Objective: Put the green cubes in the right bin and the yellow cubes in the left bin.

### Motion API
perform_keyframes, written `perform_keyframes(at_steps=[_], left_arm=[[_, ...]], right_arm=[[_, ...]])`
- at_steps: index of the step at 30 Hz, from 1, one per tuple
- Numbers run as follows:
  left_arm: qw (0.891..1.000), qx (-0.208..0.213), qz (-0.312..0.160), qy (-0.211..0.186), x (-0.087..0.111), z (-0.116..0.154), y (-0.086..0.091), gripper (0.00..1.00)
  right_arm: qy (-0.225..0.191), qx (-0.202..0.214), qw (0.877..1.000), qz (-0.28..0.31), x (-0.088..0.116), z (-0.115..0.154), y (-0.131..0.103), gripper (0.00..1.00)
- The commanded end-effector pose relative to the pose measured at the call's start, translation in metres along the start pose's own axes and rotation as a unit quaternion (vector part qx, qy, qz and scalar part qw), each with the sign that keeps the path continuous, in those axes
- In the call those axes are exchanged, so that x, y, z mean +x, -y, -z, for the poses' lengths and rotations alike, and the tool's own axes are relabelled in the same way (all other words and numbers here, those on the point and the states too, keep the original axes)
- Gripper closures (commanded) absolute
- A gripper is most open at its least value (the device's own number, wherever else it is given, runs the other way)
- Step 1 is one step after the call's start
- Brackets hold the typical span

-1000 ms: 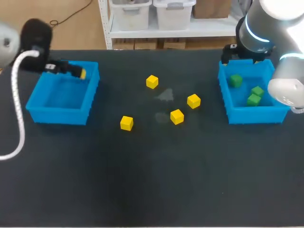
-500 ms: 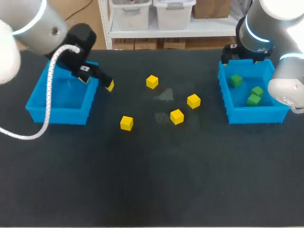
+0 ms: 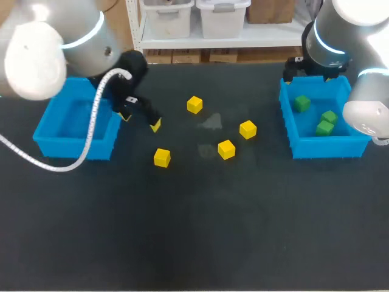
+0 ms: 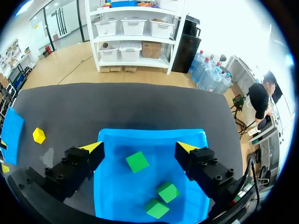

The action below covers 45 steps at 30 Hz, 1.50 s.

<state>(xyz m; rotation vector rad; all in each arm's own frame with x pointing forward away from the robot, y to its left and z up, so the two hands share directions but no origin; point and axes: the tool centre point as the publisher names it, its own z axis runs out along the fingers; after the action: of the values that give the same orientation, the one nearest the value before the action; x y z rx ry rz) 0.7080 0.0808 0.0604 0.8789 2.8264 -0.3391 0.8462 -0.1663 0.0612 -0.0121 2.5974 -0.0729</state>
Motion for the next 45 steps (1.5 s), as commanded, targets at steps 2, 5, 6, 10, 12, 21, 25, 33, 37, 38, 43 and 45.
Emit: perform_keyframes(at_steps=[2, 5, 6, 10, 12, 21, 25, 33, 37, 38, 43, 45], left_arm=[[0.998, 0.003, -0.011, -0.059, -0.006, -0.01, 0.01, 0.0], [0.998, 0.001, -0.02, -0.064, -0.003, -0.012, 0.018, 0.0], [0.997, -0.001, -0.025, -0.067, -0.002, -0.013, 0.021, 0.0], [0.997, -0.006, -0.034, -0.073, 0.005, -0.015, 0.031, 0.0], [0.996, -0.011, -0.037, -0.078, 0.008, -0.017, 0.034, 0.0], [0.995, -0.011, -0.034, -0.091, 0.023, -0.026, 0.047, 0.0], [0.994, -0.02, -0.037, -0.1, 0.028, -0.027, 0.054, 0.0], [0.99, -0.037, -0.054, -0.123, 0.036, -0.036, 0.065, 0.0], [0.986, -0.057, -0.059, -0.142, 0.039, -0.045, 0.064, 0.0], [0.985, -0.065, -0.059, -0.148, 0.039, -0.048, 0.061, 0.0], [0.983, -0.079, -0.044, -0.158, 0.035, -0.061, 0.049, 0.0], [0.982, -0.089, -0.04, -0.159, 0.033, -0.063, 0.044, 0.0]], right_arm=[[0.003, 0.0, 1.0, 0.0, 0.002, 0.001, 0.0, 0.0], [0.003, 0.0, 1.0, 0.0, 0.002, 0.001, 0.0, 0.0], [0.003, 0.0, 1.0, 0.0, 0.002, 0.001, 0.0, 0.0], [0.003, 0.0, 1.0, 0.0, 0.002, 0.001, 0.0, 0.0], [0.003, 0.0, 1.0, 0.0, 0.002, 0.001, 0.0, 0.0], [0.003, 0.0, 1.0, 0.0, 0.002, 0.001, 0.0, 0.0], [0.003, 0.0, 1.0, 0.0, 0.002, 0.001, 0.0, 0.0], [0.003, 0.0, 1.0, 0.0, 0.002, 0.001, 0.0, 0.0], [0.003, 0.0, 1.0, 0.0, 0.002, 0.001, 0.0, 0.0], [0.003, 0.0, 1.0, 0.0, 0.002, 0.001, 0.0, 0.0], [0.003, 0.0, 1.0, 0.0, 0.002, 0.001, 0.0, 0.0], [0.003, 0.0, 1.0, 0.0, 0.002, 0.001, 0.0, 0.0]])
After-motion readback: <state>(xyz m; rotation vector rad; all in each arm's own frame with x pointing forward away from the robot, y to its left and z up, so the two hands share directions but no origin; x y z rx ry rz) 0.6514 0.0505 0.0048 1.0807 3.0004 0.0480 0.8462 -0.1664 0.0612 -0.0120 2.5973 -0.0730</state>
